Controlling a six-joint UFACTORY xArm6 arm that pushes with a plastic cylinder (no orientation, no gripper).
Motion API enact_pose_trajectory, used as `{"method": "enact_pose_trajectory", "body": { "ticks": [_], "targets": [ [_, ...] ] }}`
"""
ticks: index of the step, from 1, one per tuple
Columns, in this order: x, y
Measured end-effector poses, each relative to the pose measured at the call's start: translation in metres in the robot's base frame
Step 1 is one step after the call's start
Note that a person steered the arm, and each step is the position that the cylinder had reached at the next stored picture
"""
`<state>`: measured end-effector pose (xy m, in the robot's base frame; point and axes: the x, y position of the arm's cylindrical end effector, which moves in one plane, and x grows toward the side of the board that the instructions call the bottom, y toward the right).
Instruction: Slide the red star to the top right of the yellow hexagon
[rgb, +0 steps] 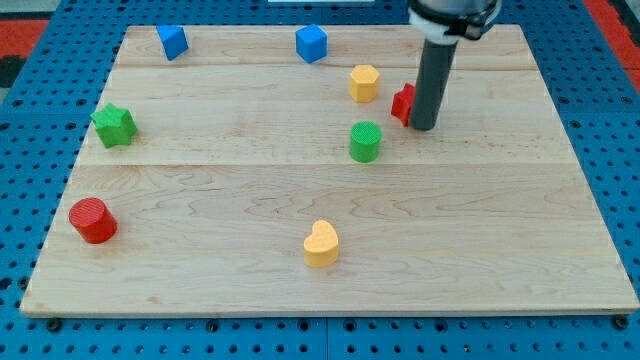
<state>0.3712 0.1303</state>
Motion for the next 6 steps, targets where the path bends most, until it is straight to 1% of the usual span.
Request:
{"method": "enact_pose_trajectory", "body": {
  "ticks": [1, 2, 3, 4, 5, 6],
  "targets": [
    [-0.056, 0.005],
    [-0.027, 0.009],
    [-0.031, -0.051],
    [-0.071, -0.013],
    [-0.089, 0.013],
    [-0.038, 0.013]
  ]
}}
